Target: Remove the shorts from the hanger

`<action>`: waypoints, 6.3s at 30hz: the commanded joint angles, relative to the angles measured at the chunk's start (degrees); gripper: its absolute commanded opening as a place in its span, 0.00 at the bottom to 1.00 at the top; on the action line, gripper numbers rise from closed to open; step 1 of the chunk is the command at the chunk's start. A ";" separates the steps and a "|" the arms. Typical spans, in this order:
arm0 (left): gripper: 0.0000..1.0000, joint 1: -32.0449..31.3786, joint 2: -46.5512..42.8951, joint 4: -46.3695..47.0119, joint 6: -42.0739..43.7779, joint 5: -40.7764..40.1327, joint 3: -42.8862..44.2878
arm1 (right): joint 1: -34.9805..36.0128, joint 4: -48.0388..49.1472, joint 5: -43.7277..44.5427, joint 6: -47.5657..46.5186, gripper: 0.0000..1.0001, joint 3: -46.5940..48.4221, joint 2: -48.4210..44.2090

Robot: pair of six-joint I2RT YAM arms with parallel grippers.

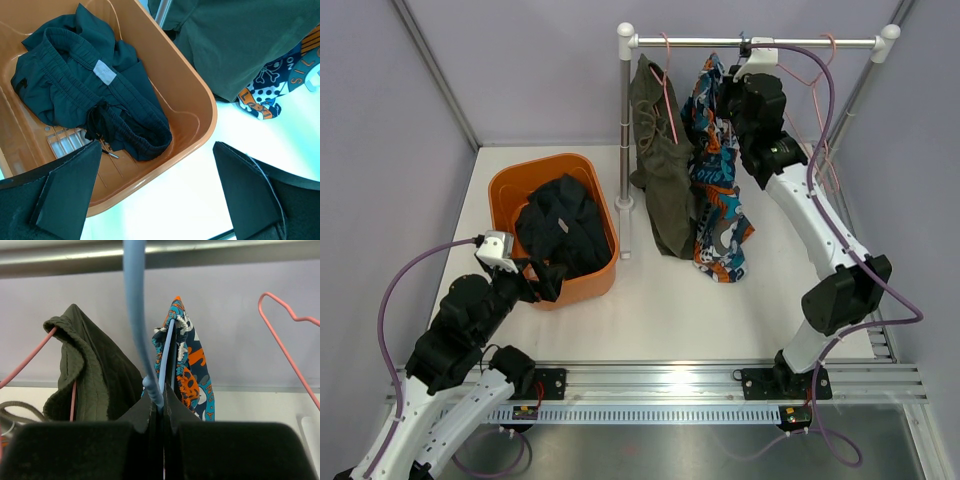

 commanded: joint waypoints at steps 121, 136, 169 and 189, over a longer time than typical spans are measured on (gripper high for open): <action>0.04 -57.53 53.54 29.74 13.63 -13.18 27.82 | 0.85 -44.65 -7.36 12.35 0.00 -20.95 -52.47; 0.06 -64.93 30.78 18.83 18.53 -39.16 26.31 | 0.85 -40.60 -2.88 11.39 0.00 -17.44 -45.70; 0.00 16.19 74.26 5.66 9.95 6.67 94.68 | 0.76 -49.83 -9.03 10.95 0.00 -12.51 -48.43; 0.00 -5.78 58.45 15.06 27.60 18.11 81.88 | 0.85 -48.07 -8.23 10.16 0.00 -16.12 -49.39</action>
